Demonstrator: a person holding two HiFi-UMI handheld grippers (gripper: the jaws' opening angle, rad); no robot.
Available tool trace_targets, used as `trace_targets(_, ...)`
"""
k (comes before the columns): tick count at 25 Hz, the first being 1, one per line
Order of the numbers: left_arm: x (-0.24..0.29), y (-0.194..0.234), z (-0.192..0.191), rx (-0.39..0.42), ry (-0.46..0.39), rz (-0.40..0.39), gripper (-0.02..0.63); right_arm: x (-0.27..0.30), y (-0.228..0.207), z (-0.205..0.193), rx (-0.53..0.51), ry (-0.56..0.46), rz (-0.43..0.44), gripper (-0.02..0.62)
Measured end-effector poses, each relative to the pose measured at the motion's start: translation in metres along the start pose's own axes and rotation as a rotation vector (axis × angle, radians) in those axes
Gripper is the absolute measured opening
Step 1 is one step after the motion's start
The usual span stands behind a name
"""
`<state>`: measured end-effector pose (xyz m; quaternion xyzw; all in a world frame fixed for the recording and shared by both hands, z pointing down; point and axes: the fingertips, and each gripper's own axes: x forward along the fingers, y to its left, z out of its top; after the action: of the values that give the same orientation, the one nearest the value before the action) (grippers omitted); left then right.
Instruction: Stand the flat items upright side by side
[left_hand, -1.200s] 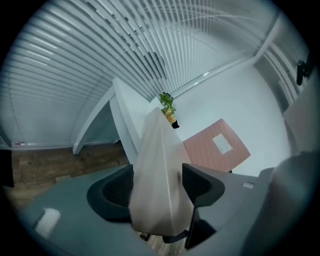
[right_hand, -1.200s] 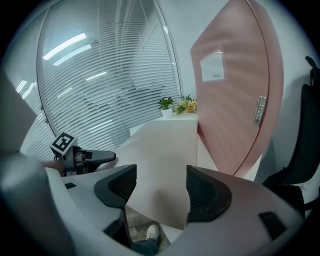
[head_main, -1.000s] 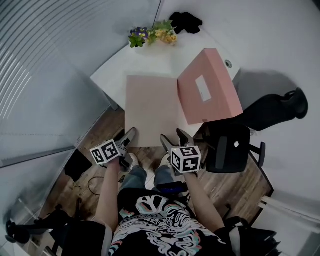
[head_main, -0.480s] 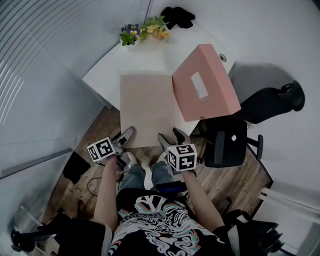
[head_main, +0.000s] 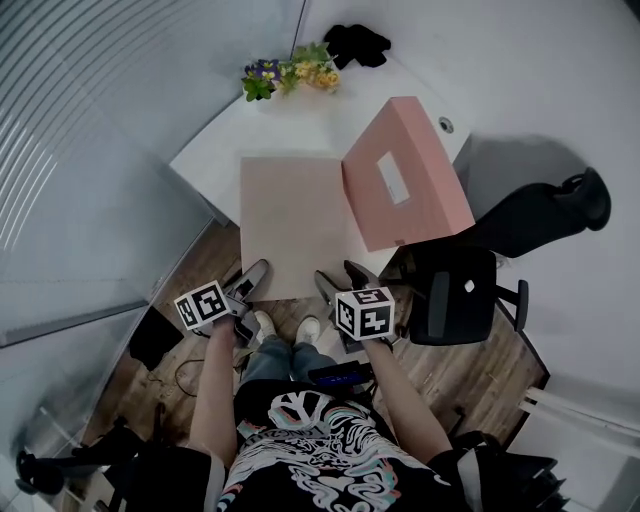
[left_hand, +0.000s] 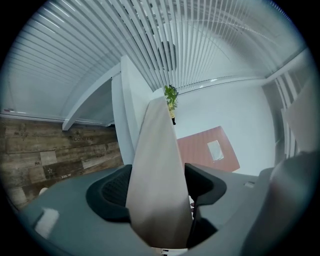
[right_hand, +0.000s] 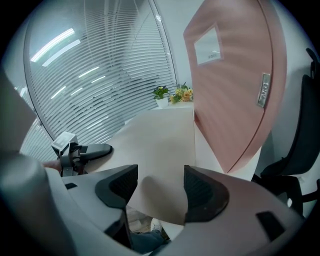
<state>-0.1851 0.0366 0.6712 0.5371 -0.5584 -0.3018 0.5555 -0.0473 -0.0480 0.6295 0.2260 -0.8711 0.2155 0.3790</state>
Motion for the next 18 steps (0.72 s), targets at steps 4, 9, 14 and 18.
trace_targets(4, -0.005, -0.006, 0.002, -0.001, -0.024, 0.003, 0.319, 0.001, 0.000, 0.004, -0.003, -0.008, 0.013, 0.289)
trace_targets(9, -0.014, -0.013, 0.002, -0.018, -0.049, 0.001, 0.311, 0.003, 0.001, 0.006, 0.015, -0.006, 0.042, 0.293)
trace_targets(14, -0.023, -0.024, 0.010, -0.023, -0.090, -0.008, 0.299, 0.007, 0.005, 0.010, 0.013, -0.016, 0.063, 0.293)
trace_targets(18, -0.029, -0.034, 0.013, -0.019, -0.108, -0.021, 0.290, 0.009, 0.006, 0.013, 0.014, -0.014, 0.075, 0.293)
